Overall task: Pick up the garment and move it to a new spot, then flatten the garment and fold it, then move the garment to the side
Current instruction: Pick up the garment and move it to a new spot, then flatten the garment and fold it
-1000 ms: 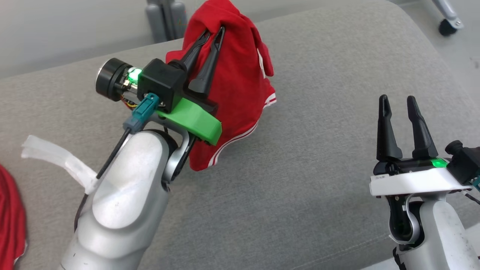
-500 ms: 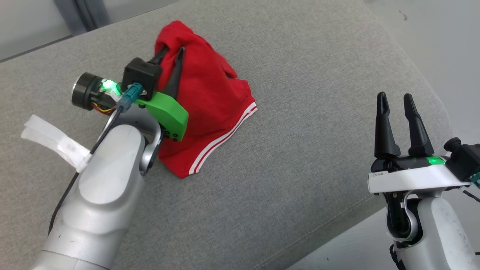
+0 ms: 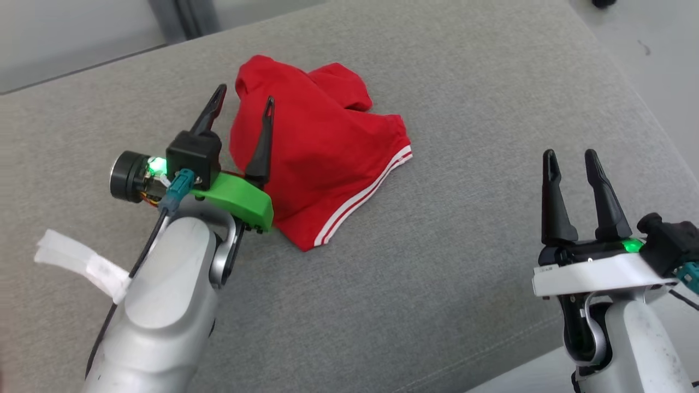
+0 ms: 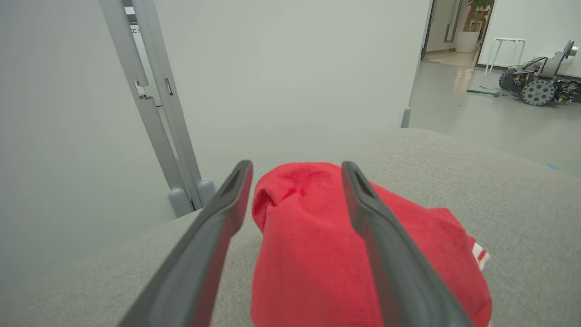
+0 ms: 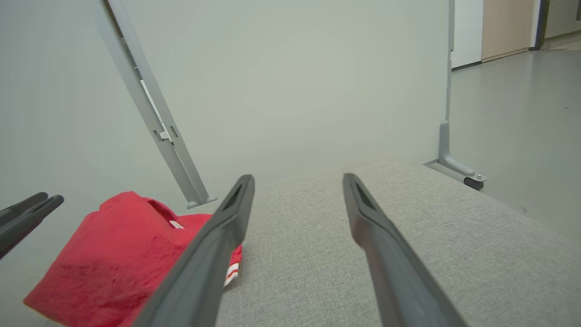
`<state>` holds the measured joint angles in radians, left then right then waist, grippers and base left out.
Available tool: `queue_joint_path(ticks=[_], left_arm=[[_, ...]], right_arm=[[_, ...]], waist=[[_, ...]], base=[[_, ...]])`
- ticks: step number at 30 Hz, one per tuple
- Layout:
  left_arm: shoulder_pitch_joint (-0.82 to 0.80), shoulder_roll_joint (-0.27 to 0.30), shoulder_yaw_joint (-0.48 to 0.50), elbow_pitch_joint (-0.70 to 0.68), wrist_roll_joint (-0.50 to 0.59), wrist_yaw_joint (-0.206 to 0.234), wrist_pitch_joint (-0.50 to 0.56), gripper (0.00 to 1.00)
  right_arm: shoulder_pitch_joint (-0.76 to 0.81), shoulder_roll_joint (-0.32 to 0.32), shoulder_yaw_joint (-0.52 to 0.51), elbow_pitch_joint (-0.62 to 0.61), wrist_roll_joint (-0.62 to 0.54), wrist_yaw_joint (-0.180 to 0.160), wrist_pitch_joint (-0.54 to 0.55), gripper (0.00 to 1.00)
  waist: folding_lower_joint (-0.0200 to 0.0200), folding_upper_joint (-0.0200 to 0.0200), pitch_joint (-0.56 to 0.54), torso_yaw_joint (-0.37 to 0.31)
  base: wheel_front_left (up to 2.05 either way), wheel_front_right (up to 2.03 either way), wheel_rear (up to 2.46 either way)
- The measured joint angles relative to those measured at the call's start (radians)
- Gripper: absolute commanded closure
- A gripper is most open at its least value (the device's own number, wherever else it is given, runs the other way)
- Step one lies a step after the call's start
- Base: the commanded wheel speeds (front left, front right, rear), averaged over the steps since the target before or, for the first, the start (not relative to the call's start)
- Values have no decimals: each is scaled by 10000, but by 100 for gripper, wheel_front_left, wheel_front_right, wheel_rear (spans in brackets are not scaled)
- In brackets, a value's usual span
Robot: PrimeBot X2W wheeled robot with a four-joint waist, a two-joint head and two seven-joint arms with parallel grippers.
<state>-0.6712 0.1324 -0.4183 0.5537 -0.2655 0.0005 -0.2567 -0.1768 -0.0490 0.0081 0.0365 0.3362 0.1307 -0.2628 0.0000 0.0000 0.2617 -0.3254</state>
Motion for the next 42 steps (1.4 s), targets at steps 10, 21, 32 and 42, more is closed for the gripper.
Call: queue_joint_path(ticks=[10, 21, 32, 42], left_arm=[[2377, 282, 468, -2443, 140, 589, -75, 0], [5175, -441, 1363, -4199, 593, 1051, -77, 0], [6421, -796, 2065, -4953, 863, 825, -81, 0], [6480, -821, 1829, -4869, 675, 786, -81, 0]], right_arm=[[529, 2, -17, 67, -380, 0, 0, 0], [1000, -2, -203, 71, -418, 0, 0, 0], [1056, 0, 105, 59, -374, 0, 0, 0], [991, 0, 58, 79, -414, 0, 0, 0]], waist=[[0, 0, -988, 1535], [0, 0, -1989, 2590], [0, 1, -2011, 2799], [0, 0, -1834, 3028]], base=[[0, 0, 0], [0, 0, 0], [0, 0, 0], [0, 0, 0]])
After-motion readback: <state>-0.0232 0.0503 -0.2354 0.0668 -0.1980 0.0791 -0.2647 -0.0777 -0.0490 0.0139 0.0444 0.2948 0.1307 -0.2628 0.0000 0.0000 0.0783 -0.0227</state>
